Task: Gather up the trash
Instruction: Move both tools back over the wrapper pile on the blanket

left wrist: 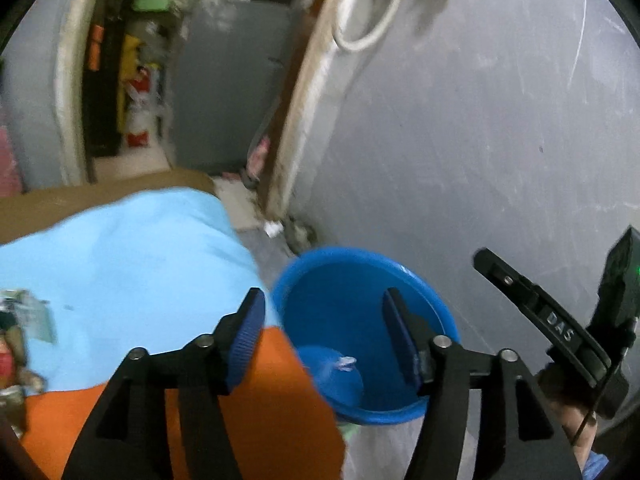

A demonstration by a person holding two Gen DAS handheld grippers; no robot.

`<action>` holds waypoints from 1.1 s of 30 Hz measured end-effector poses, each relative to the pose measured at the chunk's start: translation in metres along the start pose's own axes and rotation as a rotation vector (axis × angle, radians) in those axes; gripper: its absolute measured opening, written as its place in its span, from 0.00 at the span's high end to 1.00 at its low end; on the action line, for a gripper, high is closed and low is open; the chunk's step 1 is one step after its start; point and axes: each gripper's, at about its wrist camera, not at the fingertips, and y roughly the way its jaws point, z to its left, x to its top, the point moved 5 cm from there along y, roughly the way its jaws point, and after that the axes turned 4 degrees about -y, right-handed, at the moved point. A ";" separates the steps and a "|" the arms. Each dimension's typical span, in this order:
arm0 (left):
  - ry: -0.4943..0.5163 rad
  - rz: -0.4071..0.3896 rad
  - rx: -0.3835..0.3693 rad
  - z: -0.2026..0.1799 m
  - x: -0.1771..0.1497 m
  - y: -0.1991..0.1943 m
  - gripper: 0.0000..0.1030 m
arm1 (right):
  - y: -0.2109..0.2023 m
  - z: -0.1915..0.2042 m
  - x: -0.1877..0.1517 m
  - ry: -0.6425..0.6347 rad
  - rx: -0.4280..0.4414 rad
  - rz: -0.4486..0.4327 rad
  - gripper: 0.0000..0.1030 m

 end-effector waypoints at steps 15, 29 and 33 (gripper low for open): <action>-0.028 -0.464 0.299 0.077 -0.006 -0.162 0.02 | -0.072 0.109 0.006 -0.167 0.200 -0.339 0.00; -0.037 -0.588 0.529 0.144 -0.076 -0.260 0.02 | -0.101 0.224 -0.040 -0.383 0.372 -0.448 0.00; -0.037 -0.588 0.571 0.159 -0.098 -0.277 0.02 | -0.094 0.250 -0.055 -0.419 0.421 -0.409 0.00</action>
